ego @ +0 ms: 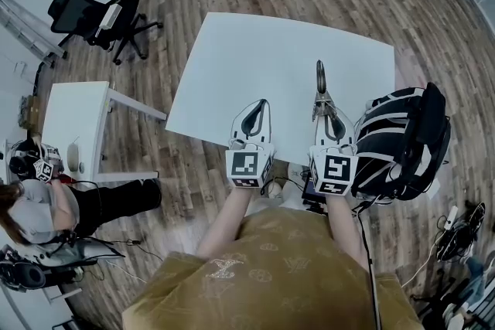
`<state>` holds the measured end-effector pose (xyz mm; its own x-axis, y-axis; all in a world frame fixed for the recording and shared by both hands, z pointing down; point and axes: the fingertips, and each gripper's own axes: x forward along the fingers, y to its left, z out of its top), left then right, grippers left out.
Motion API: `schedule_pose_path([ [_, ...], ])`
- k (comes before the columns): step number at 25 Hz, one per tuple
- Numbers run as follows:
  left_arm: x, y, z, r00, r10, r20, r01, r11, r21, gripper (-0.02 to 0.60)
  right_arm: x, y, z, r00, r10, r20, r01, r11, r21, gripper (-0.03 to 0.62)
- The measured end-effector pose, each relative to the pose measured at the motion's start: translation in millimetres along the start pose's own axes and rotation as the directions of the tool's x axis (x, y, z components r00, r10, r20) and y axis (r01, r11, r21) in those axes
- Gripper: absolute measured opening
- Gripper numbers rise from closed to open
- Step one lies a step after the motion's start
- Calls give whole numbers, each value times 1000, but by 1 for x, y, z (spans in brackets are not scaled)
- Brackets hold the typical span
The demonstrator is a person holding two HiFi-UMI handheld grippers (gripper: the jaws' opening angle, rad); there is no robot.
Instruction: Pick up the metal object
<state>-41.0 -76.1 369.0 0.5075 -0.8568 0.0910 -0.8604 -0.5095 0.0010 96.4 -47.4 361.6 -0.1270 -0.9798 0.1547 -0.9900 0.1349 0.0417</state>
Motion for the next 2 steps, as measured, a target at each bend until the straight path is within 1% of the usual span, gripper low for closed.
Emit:
schedule_pose_path([
  [2,0,0,-1,1000,1,0,-1,1000,0,6,0,0,-2,1000,0,-1,0,1000,0,8],
])
